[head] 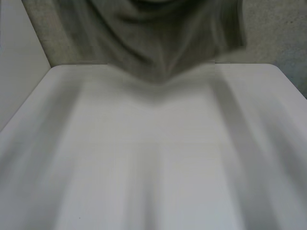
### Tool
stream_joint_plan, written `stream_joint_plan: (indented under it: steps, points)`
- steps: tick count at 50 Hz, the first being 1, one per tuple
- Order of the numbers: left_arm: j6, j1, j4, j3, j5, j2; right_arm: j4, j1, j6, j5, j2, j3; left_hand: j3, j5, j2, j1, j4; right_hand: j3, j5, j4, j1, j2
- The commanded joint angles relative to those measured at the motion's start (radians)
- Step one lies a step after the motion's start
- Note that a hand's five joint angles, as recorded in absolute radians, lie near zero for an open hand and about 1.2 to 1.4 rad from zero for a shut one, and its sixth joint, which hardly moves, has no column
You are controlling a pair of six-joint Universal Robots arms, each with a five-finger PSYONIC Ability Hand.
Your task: Fold the towel.
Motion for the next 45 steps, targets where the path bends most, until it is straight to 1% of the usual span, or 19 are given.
stream_joint_plan:
  steps: [1,4,8,10,13,15,16,18,19,21,27,32,35,37,38,40,42,43,45]
  points:
    - [-0.032,0.037,0.063,-0.106,-0.033,0.01,0.069,-0.017,-0.043,-0.051,-0.017,0.096,-0.148,-0.244,-0.101,-0.013,-0.118,0.062,0.059,0.06,0.062,0.084]
    - [-0.037,0.079,0.066,-0.215,-0.029,0.01,0.09,-0.02,-0.073,-0.095,-0.016,0.154,-0.148,-0.244,-0.101,-0.013,-0.118,0.062,0.059,0.06,0.062,0.084]
    - [-0.032,0.094,0.075,-0.336,-0.023,0.009,0.101,-0.037,-0.085,-0.15,-0.016,0.237,-0.148,-0.244,-0.101,-0.013,-0.118,0.062,0.059,0.06,0.062,0.084]
    - [-0.032,0.099,0.078,-0.392,-0.021,-0.001,0.101,-0.06,-0.089,-0.195,-0.014,0.356,-0.148,-0.244,-0.101,-0.013,-0.118,0.062,0.059,0.06,0.062,0.084]
    - [-0.032,0.106,0.098,-0.51,-0.014,-0.014,0.1,-0.064,-0.099,-0.213,-0.014,0.429,-0.148,-0.244,-0.101,-0.013,-0.118,0.062,0.059,0.06,0.062,0.084]
    - [-0.029,0.108,0.145,-0.629,0.012,-0.053,0.087,-0.072,-0.138,-0.239,-0.014,0.589,-0.148,-0.244,-0.101,-0.013,-0.118,0.062,0.059,0.06,0.062,0.084]
    - [-0.029,0.108,0.146,-0.629,0.013,-0.053,0.087,-0.072,-0.139,-0.239,-0.014,0.59,-0.148,-0.244,-0.101,-0.013,-0.118,0.062,0.059,0.06,0.062,0.084]
    - [-0.021,0.108,0.21,-0.738,0.067,-0.085,0.077,-0.09,-0.201,-0.259,-0.016,0.752,-0.148,-0.244,-0.101,-0.013,-0.118,0.062,0.059,0.06,0.062,0.084]
    - [-0.021,0.108,0.21,-0.738,0.068,-0.085,0.077,-0.09,-0.202,-0.259,-0.016,0.753,-0.148,-0.244,-0.101,-0.013,-0.118,0.062,0.059,0.06,0.062,0.084]
    - [-0.017,0.113,0.27,-0.83,0.118,-0.099,0.055,-0.103,-0.276,-0.288,-0.017,0.898,-0.148,-0.244,-0.101,-0.013,-0.118,0.062,0.059,0.06,0.062,0.084]
    - [-0.017,0.142,0.299,-0.925,0.16,-0.08,0.041,-0.124,-0.346,-0.31,-0.045,1.05,-0.148,-0.244,-0.101,-0.013,-0.118,0.062,0.059,0.06,0.062,0.084]
    - [-0.018,0.176,0.29,-0.985,0.177,-0.001,0.051,-0.162,-0.341,-0.302,-0.204,1.145,-0.148,-0.244,-0.101,-0.013,-0.118,0.062,0.059,0.06,0.062,0.084]
    - [-0.018,0.205,0.253,-1.025,0.178,0.085,0.06,-0.172,-0.336,-0.301,-0.247,1.161,-0.148,-0.244,-0.101,-0.013,-0.118,0.062,0.059,0.06,0.062,0.084]
    - [-0.02,0.234,0.196,-1.059,0.18,0.194,0.095,-0.187,-0.315,-0.296,-0.33,1.174,-0.148,-0.244,-0.101,-0.013,-0.118,0.062,0.059,0.06,0.062,0.084]
    - [-0.02,0.234,0.196,-1.059,0.18,0.194,0.095,-0.187,-0.315,-0.296,-0.33,1.174,-0.148,-0.244,-0.101,-0.013,-0.118,0.062,0.059,0.06,0.062,0.084]
    - [-0.029,0.246,0.165,-1.073,0.181,0.252,0.156,-0.207,-0.281,-0.296,-0.402,1.174,-0.148,-0.244,-0.101,-0.013,-0.118,0.062,0.059,0.06,0.062,0.084]
    - [-0.037,0.27,0.112,-1.106,0.186,0.361,0.194,-0.224,-0.268,-0.295,-0.433,1.174,-0.148,-0.244,-0.101,-0.013,-0.118,0.062,0.059,0.06,0.062,0.084]
    - [-0.037,0.271,0.112,-1.106,0.186,0.361,0.195,-0.224,-0.267,-0.295,-0.433,1.174,-0.148,-0.244,-0.101,-0.013,-0.118,0.062,0.059,0.06,0.062,0.084]
    - [-0.06,0.29,0.071,-1.145,0.2,0.465,0.285,-0.254,-0.257,-0.299,-0.489,1.171,-0.148,-0.244,-0.101,-0.013,-0.118,0.062,0.059,0.06,0.062,0.084]
